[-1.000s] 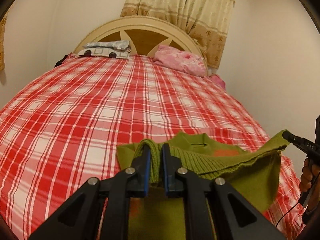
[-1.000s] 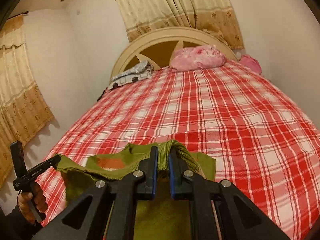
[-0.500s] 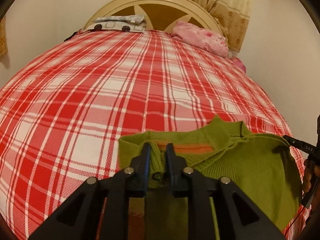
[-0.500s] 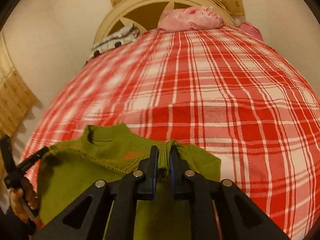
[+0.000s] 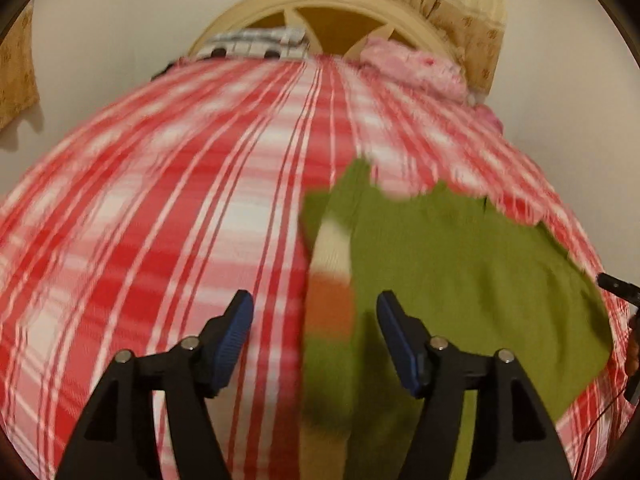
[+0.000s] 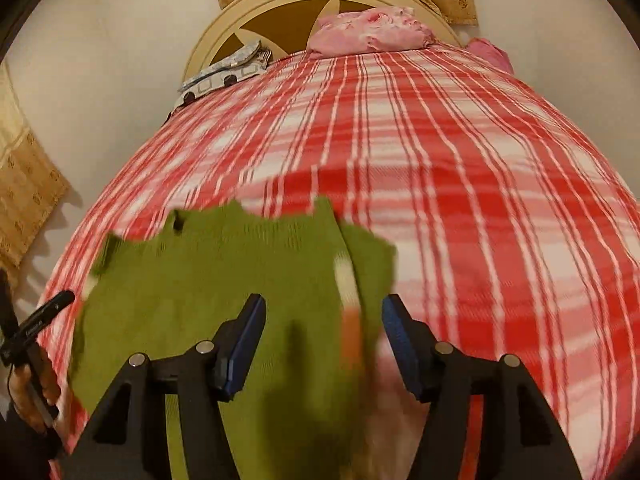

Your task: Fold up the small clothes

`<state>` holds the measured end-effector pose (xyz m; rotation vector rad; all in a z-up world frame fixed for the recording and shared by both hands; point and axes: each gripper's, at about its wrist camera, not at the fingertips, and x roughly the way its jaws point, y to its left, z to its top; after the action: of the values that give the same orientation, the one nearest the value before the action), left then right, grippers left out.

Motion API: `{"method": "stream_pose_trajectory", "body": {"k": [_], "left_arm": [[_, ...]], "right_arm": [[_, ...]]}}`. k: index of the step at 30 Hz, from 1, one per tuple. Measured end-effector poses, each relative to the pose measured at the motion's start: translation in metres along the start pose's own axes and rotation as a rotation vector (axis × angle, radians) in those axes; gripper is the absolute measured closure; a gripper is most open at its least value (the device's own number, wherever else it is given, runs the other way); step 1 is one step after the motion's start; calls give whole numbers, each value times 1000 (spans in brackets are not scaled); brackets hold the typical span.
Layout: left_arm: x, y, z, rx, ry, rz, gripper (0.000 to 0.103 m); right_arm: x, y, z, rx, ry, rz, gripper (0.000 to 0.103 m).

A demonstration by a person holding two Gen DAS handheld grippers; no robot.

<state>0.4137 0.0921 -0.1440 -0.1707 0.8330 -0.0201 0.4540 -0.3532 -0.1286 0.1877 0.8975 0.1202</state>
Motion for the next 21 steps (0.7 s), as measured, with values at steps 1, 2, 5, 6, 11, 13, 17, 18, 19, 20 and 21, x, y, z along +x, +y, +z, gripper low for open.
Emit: {"method": "stream_pose_trajectory", "body": {"k": [1,2,5,6,11,13,17,18,19,20,21], "left_arm": [[2,5,-9,-25,25,-24,38],[3,7,-13,-37,38,-38,40],[-4,5,-27,-71,36,-94,50],[-6,2,-29,-66,37,-104,52],[-10,-10,-35,-66,56,-125,58],[-12,-12,-39,-74,66,-142,67],[-21,-17,-45,-31,51,-132,91],[-22,-16,-46,-26,48,-135,93],[-24,-15,-46,-24,47,-142,93],[-25,-13,-46,-30,47,-146,93],[-26,-12,-46,-33,47,-149,93]], "right_arm": [[-7,-2,-11,0,2,-8,42],[-13,-5,-18,7,5,-10,42],[-29,-9,-42,34,10,-5,42],[-31,-10,-49,37,10,-5,42],[-35,-13,-62,58,18,-4,42],[-35,-12,-66,64,18,2,42],[-35,-7,-70,47,10,23,85],[-35,-5,-70,43,11,34,88],[-36,-4,-71,40,15,45,92],[-36,-2,-71,35,18,54,92],[-36,0,-72,24,23,59,92]]}}
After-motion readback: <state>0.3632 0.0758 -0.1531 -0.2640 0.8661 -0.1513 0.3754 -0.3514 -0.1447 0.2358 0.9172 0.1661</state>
